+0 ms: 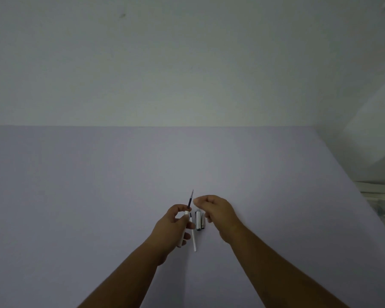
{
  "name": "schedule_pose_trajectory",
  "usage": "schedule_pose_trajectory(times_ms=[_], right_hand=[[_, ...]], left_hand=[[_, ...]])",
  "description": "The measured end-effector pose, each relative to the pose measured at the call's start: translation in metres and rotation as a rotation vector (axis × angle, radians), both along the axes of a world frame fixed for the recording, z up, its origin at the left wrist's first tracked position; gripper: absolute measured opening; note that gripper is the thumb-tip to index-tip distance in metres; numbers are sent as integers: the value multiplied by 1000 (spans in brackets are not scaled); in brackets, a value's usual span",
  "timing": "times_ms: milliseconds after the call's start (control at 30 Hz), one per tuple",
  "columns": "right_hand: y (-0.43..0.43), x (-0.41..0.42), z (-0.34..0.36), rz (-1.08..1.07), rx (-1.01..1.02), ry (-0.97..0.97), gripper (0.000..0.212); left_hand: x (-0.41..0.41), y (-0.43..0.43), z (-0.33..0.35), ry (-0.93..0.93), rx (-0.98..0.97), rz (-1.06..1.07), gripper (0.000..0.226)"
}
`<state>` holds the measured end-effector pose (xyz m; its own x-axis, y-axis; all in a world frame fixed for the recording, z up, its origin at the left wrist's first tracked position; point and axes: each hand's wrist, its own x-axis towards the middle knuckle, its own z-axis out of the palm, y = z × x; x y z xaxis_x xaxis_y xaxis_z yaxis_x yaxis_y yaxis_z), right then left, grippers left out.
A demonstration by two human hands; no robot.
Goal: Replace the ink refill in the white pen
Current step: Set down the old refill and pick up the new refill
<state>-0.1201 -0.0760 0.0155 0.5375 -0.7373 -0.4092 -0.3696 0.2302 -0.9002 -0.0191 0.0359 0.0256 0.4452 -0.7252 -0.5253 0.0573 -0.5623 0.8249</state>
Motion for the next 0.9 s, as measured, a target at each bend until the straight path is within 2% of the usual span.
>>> schedule_pose_trajectory(times_ms=[100, 300, 367, 467, 533, 767, 900], right_hand=[[-4, 5, 5, 21, -28, 9, 8], [-35, 2, -2, -318, 38, 26, 20], [-40, -5, -14, -210, -10, 189, 25], [-35, -13, -35, 94, -167, 499, 29], [-31, -14, -45, 168, -250, 597, 39], [-23, -11, -55, 157, -352, 631, 43], [-18, -13, -52, 129, -372, 607, 31]], left_hand=[[-4, -6, 2, -10, -11, -32, 16], [-2, -3, -3, 12, -9, -22, 14], [0, 0, -7, 18, -1, 9, 13], [3, 4, -12, 44, 8, 44, 17], [5, 5, -14, 49, 12, 61, 18], [9, 5, -18, 6, 15, 62, 11], [12, 6, -18, 12, 5, 85, 13]])
